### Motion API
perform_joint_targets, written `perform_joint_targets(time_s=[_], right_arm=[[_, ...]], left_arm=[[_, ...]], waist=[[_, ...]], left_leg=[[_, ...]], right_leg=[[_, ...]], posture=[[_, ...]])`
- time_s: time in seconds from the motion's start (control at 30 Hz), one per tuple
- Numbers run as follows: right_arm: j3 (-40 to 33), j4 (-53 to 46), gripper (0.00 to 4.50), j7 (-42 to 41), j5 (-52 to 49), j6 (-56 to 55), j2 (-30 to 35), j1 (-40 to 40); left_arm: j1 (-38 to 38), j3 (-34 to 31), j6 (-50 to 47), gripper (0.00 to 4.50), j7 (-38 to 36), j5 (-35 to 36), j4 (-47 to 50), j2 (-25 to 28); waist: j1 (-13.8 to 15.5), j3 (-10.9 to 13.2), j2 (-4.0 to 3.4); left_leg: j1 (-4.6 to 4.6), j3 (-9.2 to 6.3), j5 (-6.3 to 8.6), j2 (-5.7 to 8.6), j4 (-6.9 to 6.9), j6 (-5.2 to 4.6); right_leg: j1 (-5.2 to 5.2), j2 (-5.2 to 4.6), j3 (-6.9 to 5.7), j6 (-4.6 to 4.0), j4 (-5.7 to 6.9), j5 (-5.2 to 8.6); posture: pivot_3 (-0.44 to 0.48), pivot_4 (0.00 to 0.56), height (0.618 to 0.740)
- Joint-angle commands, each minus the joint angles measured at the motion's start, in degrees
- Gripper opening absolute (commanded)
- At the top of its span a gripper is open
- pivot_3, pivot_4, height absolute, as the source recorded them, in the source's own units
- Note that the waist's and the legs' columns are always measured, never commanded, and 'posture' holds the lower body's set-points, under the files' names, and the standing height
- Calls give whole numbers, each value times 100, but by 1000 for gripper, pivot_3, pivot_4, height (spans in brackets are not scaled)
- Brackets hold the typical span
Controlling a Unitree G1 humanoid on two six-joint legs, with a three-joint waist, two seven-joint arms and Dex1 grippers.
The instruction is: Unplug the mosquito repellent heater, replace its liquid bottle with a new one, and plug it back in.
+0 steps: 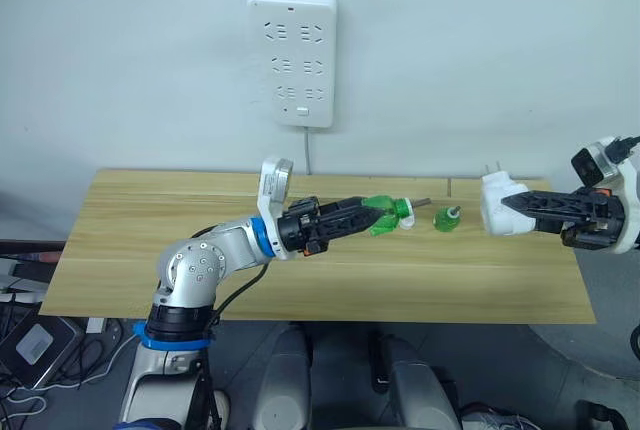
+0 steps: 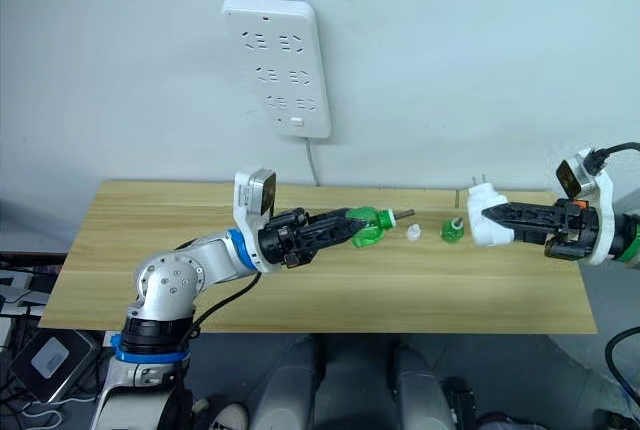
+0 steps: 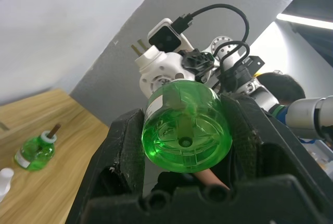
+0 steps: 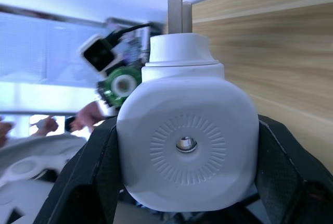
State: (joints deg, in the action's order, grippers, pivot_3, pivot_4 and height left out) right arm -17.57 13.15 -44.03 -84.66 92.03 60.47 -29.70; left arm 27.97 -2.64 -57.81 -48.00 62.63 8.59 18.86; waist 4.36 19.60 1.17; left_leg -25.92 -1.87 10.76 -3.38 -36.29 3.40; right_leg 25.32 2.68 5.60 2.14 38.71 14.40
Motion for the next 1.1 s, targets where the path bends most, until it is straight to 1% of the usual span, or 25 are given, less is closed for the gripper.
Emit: perform_joint_targets(time_s=[0.03,0.1,0.17,0.33,0.5,0.8,1.1], right_arm=[[97,-211,2985,1085,-1665,-218,86,85],[368,-328,2985,1709,-2559,-682,241,215],[456,-428,2985,1920,-2826,-870,271,219],[514,-564,2985,2131,-2834,-1042,112,53],[514,-643,2985,2069,-2834,-1011,184,2],[679,-776,2985,2030,-2834,-1048,95,-229],[842,-973,2985,2023,-2834,-1111,65,-292]], left_arm=[[87,-42,-73,2213,-92,134,18,13],[124,-16,-75,2213,-77,120,27,-32],[139,-9,-81,2213,-56,134,28,-85],[128,82,-49,2213,-113,75,49,-186],[99,163,-32,2213,-99,77,102,-315],[128,260,139,2213,-188,-112,-10,-430],[136,319,178,2213,-212,-220,1,-552]], waist=[[0,1,1],[0,2,2],[-1,2,2],[-5,2,2],[-7,3,2],[-14,3,1],[-16,4,1]], left_leg=[[0,-1,0,-1,0,0],[0,-2,0,-1,5,0],[0,-2,0,-1,10,0],[0,-2,0,-2,10,0],[-1,-2,0,-4,12,0],[-1,-1,0,-4,14,0],[-2,-2,0,-4,19,0]], right_leg=[[0,0,-2,0,0,0],[1,0,-3,0,-1,0],[1,0,-3,1,-3,1],[1,0,-3,1,-7,1],[1,1,-5,1,-10,1],[2,1,-4,1,-12,1],[3,1,-5,1,-18,1]], posture=[[247,359,740],[247,362,740],[247,360,740],[224,368,740],[218,359,740],[207,369,740],[207,368,740]])
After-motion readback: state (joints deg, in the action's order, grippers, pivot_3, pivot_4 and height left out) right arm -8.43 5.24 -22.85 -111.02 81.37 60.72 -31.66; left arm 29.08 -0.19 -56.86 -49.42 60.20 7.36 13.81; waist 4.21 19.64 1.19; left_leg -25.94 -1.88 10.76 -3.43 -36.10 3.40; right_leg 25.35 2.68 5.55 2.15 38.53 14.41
